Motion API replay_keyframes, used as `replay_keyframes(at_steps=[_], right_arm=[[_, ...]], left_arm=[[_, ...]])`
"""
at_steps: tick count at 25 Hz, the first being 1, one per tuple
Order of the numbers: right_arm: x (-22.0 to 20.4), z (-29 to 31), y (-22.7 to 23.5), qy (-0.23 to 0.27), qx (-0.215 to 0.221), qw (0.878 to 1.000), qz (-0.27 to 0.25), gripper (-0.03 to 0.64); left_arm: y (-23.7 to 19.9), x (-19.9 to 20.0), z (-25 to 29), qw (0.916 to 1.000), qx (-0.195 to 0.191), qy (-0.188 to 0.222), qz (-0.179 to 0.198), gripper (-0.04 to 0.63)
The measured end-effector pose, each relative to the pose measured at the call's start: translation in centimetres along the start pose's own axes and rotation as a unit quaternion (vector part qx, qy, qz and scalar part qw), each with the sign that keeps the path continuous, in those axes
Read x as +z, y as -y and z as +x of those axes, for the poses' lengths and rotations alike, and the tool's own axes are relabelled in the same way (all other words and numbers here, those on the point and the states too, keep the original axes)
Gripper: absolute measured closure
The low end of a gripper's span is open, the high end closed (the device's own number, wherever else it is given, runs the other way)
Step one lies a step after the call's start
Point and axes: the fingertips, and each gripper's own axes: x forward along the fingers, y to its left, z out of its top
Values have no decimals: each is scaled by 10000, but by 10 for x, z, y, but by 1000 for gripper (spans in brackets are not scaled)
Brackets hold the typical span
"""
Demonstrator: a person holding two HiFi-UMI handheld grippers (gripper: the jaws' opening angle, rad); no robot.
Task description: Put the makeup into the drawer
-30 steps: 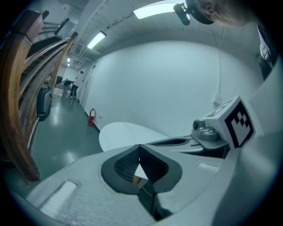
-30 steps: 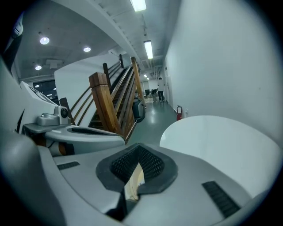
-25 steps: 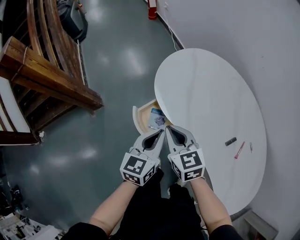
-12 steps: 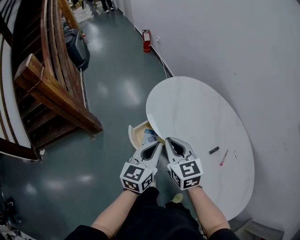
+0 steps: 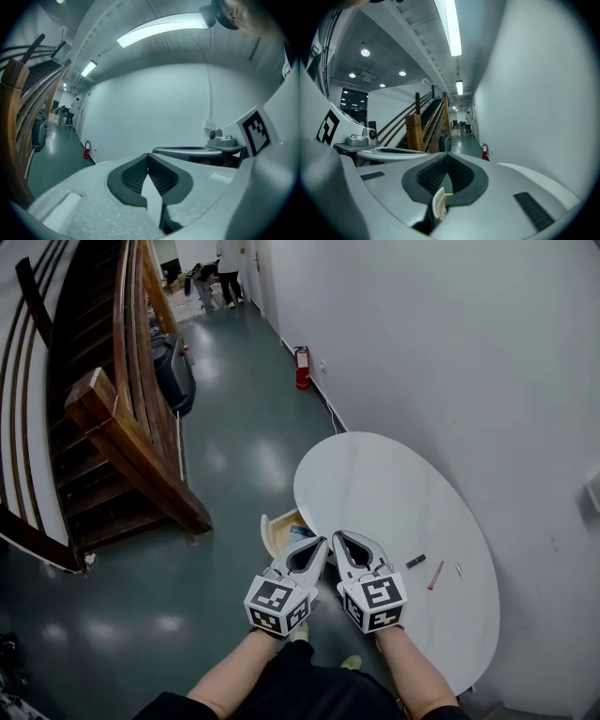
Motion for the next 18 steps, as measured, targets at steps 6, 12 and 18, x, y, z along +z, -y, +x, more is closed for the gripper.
replay_keyframes(at_steps=[6, 12, 18], right_arm=[[22, -31, -2, 264, 53, 9996, -111, 601], [29, -61, 2, 382, 19, 9991, -193, 601], [30, -79, 1, 431, -11, 9988, -236, 602]], left_arm=[[29, 16, -9, 9997, 43, 176, 157, 586], [60, 17, -9, 9995, -24, 220, 243, 586], [77, 22, -14, 9991, -53, 303, 299, 586]])
